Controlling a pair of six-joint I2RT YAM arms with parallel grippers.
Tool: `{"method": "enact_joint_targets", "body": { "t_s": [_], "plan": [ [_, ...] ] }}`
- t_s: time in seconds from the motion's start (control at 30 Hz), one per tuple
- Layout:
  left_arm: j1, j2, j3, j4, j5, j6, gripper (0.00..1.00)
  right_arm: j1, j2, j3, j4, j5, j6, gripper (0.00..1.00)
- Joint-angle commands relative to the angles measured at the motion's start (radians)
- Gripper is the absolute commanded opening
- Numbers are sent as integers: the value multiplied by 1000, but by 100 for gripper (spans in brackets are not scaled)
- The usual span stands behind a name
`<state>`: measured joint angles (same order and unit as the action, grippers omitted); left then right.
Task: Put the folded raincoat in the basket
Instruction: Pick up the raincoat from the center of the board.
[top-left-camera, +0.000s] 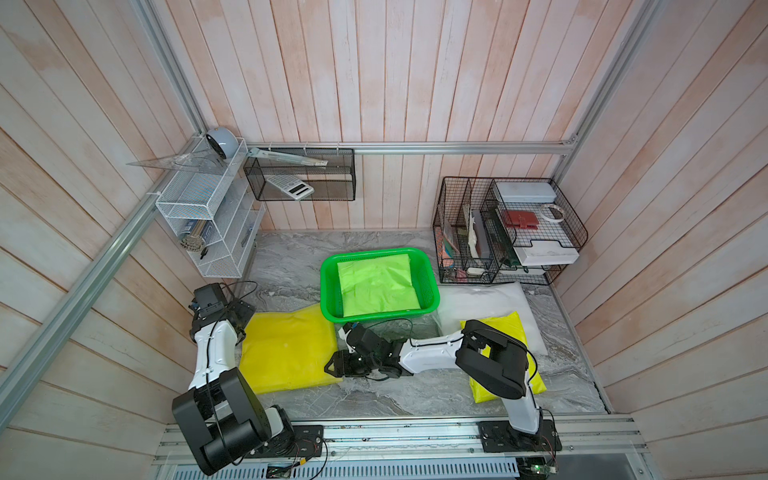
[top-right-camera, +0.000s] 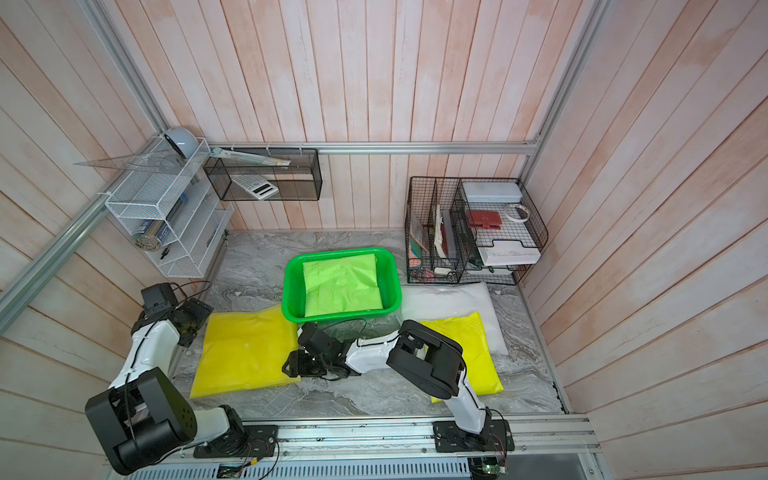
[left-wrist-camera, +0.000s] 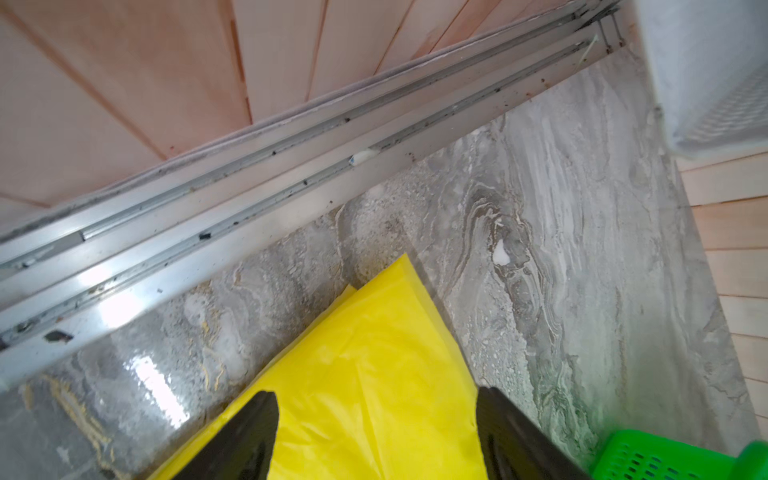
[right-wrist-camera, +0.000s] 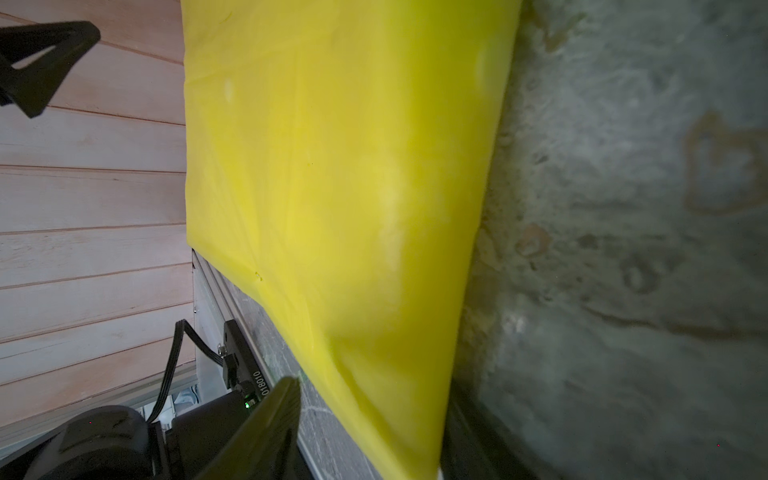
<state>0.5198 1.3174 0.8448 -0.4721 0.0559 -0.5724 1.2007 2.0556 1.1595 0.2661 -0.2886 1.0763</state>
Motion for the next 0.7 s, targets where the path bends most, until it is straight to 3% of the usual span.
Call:
{"method": "enact_joint_targets", "body": {
  "t_s": [0.0, 0.17, 0.47, 0.67],
  "plan": [
    [-17, 64, 1, 81, 2, 84, 81, 0, 52, 10, -98, -26, -4, 57],
    [-22, 191, 59, 48, 25, 124, 78, -1, 55, 10, -110, -41, -1, 57],
    [-24, 292, 115, 36, -15, 158, 75, 0, 47, 7, -115, -47, -9, 57],
    [-26, 383, 129, 46, 16, 136, 69, -3, 55, 18, -116, -66, -9, 57]
  ]
}}
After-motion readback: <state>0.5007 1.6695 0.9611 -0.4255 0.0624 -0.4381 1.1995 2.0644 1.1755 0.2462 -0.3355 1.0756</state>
